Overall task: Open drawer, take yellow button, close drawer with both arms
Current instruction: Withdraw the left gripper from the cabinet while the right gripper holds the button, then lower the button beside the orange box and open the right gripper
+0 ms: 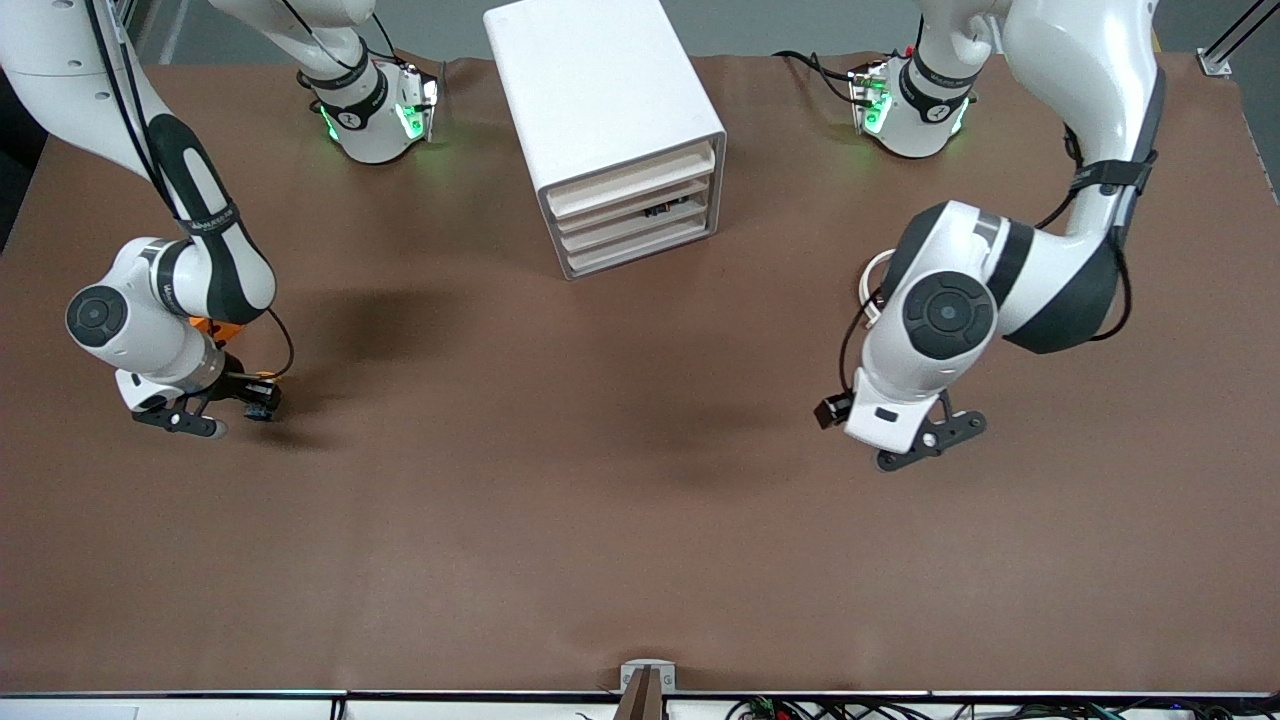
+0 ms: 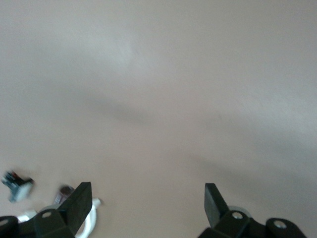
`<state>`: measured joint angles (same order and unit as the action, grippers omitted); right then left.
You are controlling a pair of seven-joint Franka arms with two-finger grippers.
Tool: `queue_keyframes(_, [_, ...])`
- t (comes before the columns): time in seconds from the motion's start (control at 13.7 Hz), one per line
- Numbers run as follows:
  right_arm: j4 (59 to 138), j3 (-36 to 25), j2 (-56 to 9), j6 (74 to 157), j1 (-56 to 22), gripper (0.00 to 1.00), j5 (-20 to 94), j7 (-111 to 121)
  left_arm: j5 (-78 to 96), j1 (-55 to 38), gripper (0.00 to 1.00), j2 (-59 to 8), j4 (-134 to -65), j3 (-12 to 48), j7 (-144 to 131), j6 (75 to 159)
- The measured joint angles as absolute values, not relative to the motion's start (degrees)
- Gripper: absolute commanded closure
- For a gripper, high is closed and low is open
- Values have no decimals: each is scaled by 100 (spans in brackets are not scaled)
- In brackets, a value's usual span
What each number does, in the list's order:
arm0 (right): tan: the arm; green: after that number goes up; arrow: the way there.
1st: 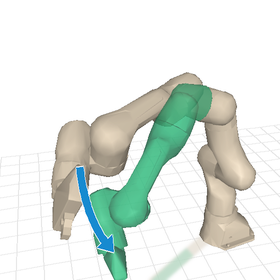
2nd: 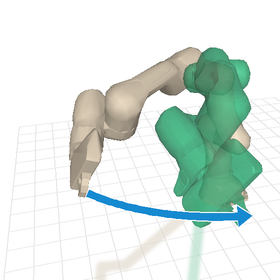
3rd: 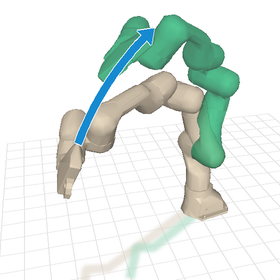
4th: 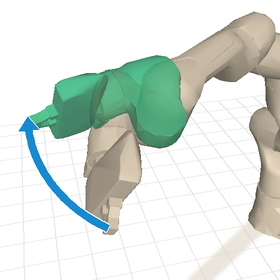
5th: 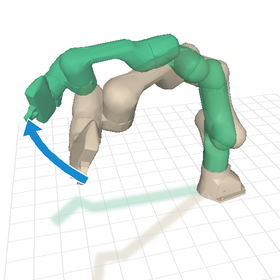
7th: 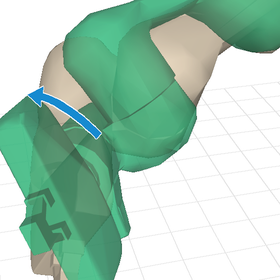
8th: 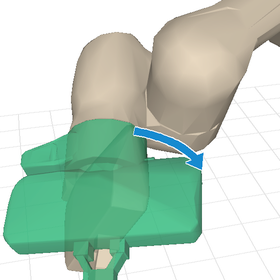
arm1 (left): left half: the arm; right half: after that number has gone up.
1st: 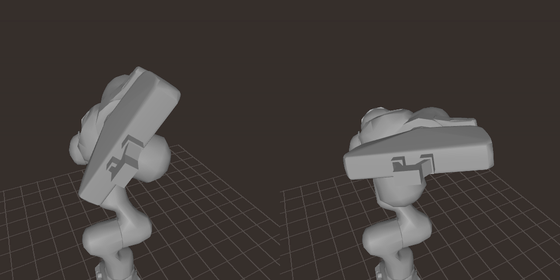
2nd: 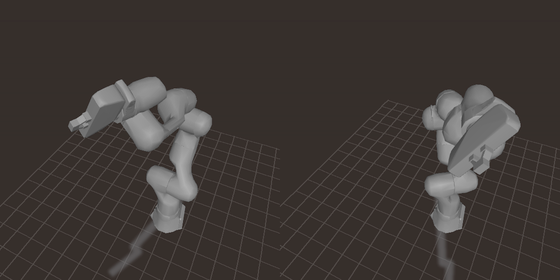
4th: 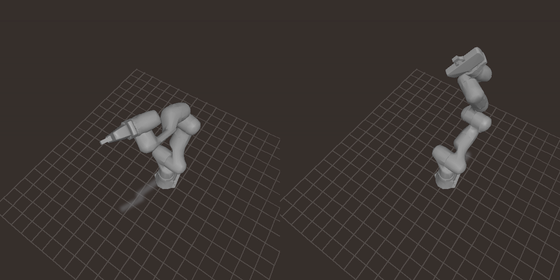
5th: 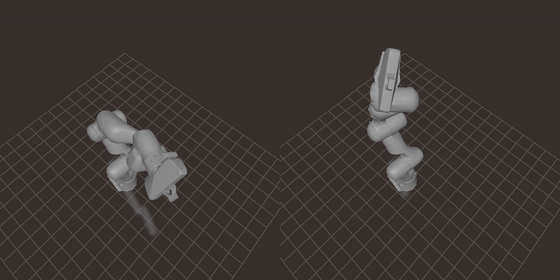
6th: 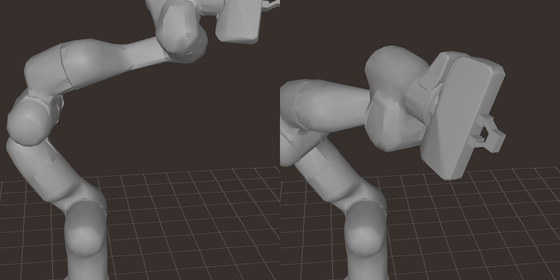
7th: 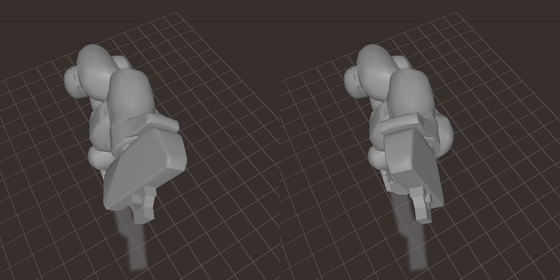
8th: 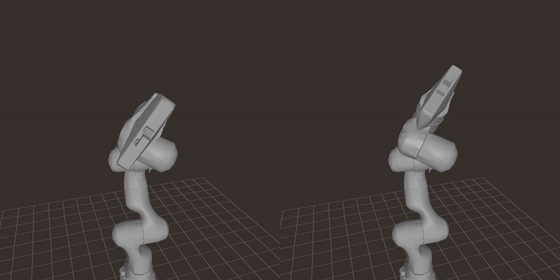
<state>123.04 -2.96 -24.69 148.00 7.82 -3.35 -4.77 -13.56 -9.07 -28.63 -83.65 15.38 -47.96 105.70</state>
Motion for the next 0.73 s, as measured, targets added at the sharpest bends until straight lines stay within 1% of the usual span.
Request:
queue_keyframes(0.44, [12189, -296, -2655, 14800, 796, 100, -334, -530, -1393, 54, 0, -2721, -8291, 1536, -3119, 10562])
queue_keyframes(0.51, [12162, -296, -2687, 14800, 801, 76, -334, -557, -1392, 123, 0, -2656, -8290, 1537, -3034, 10521])
queue_keyframes(0.58, [12138, -294, -2710, 14800, 801, 29, -334, -596, -1391, 143, 0, -2598, -8291, 1540, -3030, 10414])
queue_keyframes(0.66, [12111, -287, -2721, 14793, 801, 0, -334, -636, -1391, 150, 0, -2547, -8291, 1542, -3030, 10287])
queue_keyframes(0.73, [12087, -277, -2727, 14788, 800, 0, -334, -674, -1391, 168, 0, -2501, -8292, 1542, -3030, 10194])
